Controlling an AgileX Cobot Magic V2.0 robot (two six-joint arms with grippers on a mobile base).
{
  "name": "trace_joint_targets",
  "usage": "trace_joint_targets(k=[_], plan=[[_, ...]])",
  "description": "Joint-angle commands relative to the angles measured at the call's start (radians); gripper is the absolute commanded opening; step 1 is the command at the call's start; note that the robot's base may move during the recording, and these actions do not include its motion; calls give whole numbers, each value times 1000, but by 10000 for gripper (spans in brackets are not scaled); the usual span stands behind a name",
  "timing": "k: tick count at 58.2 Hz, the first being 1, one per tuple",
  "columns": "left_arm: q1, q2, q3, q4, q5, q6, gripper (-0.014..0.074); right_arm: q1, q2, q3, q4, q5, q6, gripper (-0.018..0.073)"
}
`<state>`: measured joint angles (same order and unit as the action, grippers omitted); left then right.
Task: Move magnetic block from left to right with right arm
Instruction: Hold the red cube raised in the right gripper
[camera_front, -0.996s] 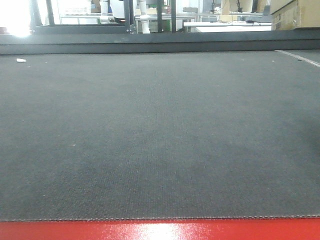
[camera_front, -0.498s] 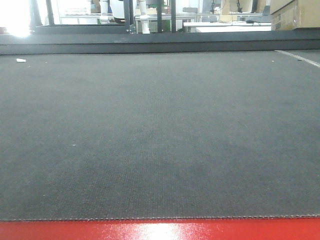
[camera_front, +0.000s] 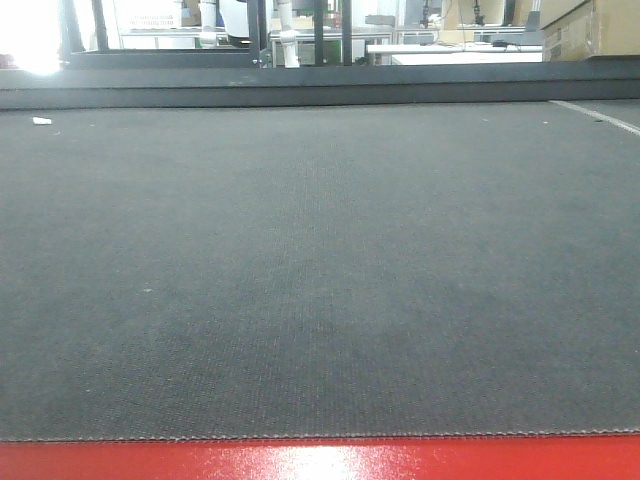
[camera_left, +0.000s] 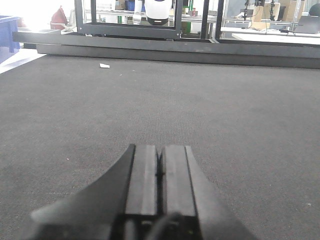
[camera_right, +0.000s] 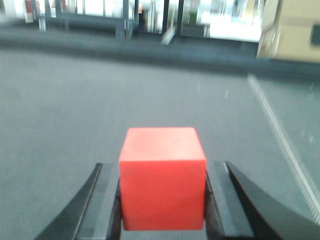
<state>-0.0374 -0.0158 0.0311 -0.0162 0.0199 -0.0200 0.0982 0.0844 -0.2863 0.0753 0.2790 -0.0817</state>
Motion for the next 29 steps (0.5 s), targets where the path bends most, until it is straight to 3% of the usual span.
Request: trace_joint_targets(k=[1,29], plan=[[-6,-7,10,-6,-83,-1,-117,-6,-38,-12,0,-111,-11,286],[-6,-7,10,-6,-83,-1,-117,-6,-75,-11,0,-112,-11,286]])
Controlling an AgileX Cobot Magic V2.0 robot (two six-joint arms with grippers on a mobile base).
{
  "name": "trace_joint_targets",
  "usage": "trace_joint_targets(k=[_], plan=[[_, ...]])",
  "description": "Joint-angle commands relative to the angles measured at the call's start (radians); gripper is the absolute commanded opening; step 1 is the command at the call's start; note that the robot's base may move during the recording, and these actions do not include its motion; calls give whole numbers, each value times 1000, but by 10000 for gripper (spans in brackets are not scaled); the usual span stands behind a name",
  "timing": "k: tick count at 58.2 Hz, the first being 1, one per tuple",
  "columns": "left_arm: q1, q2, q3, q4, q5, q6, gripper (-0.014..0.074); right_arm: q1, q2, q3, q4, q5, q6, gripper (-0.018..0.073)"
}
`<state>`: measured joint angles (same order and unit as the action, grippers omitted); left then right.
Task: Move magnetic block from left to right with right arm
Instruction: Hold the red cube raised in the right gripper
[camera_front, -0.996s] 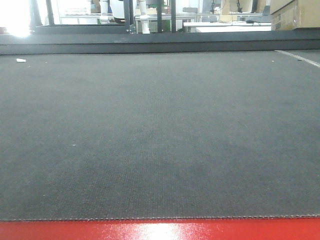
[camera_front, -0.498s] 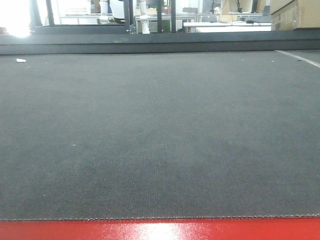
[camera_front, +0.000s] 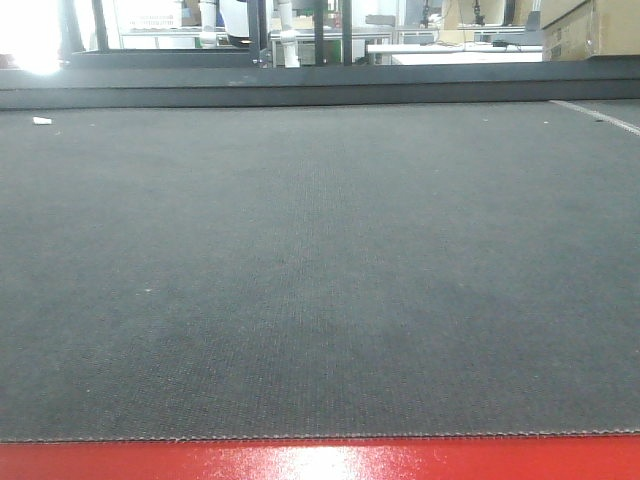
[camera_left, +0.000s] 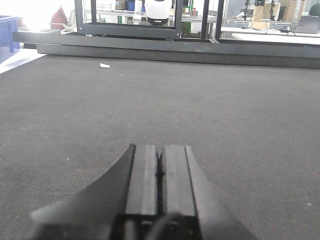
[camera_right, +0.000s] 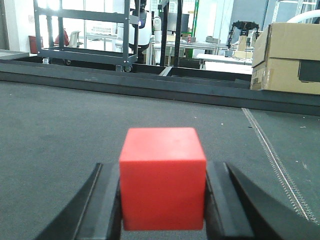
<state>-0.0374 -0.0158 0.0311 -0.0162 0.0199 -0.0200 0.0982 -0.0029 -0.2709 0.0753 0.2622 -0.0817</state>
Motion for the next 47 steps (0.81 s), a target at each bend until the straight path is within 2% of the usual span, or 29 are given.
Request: trace_joint_targets(k=[1,47], plan=[[-6,-7,10,-6,-83,-1,-117,-6,13,-26,0,-95,-11,286],[-6,-7,10,-6,-83,-1,-117,-6,13,-26,0,-95,-11,286]])
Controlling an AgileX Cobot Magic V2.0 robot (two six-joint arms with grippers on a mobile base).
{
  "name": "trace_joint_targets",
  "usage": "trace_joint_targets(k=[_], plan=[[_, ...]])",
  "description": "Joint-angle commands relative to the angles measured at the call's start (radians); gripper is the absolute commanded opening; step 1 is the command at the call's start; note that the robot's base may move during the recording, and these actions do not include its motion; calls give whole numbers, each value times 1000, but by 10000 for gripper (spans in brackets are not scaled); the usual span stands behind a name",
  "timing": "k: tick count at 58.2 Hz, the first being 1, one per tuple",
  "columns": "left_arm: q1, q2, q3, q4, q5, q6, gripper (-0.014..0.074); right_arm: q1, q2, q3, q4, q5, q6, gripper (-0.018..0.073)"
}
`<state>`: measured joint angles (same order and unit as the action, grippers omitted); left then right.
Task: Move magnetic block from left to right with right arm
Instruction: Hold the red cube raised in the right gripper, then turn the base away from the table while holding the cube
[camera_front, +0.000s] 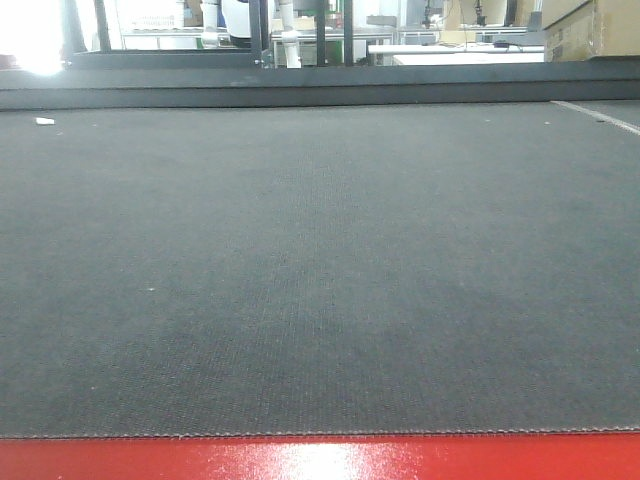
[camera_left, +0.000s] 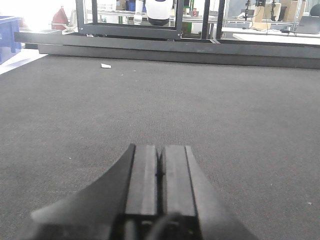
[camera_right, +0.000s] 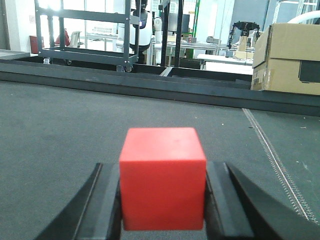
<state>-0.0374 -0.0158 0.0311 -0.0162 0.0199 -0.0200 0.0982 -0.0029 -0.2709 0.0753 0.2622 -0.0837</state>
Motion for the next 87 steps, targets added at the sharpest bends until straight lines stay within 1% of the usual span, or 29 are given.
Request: trace_joint_targets(k=[1,87], plan=[[-6,-7,10,-6,-83,-1,-117,-6,13,-26,0,-95,-9,286],[-6,-7,10,-6,-83,-1,-117,-6,13,-26,0,-95,-9,286]])
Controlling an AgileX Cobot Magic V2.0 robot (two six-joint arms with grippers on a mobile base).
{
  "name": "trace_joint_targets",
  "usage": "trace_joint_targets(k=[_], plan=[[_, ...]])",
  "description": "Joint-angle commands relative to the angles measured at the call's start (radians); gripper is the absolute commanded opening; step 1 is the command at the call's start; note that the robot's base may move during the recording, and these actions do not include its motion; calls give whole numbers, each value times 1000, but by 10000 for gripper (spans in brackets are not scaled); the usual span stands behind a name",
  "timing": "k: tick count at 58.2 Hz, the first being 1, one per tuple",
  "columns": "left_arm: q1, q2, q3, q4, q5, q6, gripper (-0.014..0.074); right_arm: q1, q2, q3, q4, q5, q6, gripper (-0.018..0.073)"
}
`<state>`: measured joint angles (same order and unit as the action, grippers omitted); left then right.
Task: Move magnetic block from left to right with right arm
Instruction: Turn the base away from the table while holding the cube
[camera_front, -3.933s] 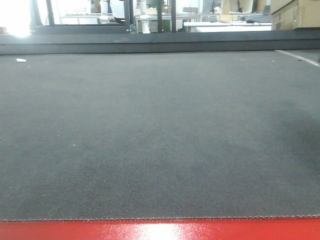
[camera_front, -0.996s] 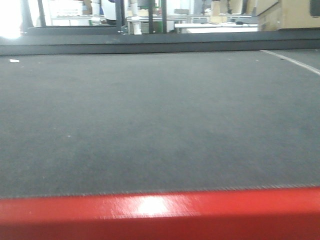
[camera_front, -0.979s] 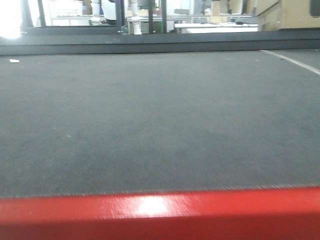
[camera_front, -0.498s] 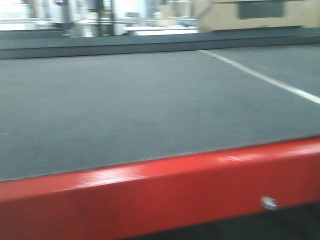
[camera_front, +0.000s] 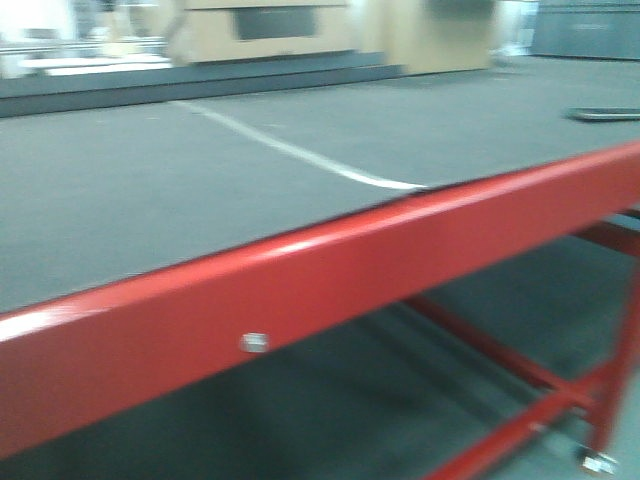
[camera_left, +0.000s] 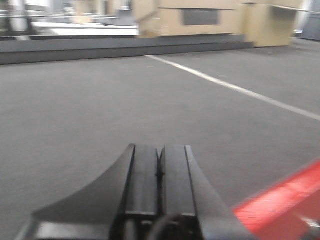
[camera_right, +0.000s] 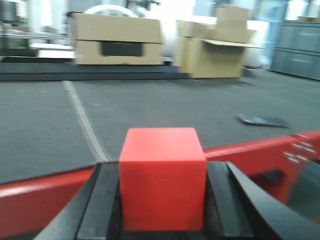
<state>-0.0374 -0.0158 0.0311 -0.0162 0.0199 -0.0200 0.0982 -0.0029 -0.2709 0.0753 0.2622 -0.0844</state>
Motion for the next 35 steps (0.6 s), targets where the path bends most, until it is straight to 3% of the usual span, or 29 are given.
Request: trace_joint_targets(k=[1,35], plan=[[-6,-7,10,-6,-83,-1,-117,-6,13,-26,0,-95,-8,286],[-7,-7,10,-6,-83,-1,-117,-6,13,-26,0,-95,-8,286]])
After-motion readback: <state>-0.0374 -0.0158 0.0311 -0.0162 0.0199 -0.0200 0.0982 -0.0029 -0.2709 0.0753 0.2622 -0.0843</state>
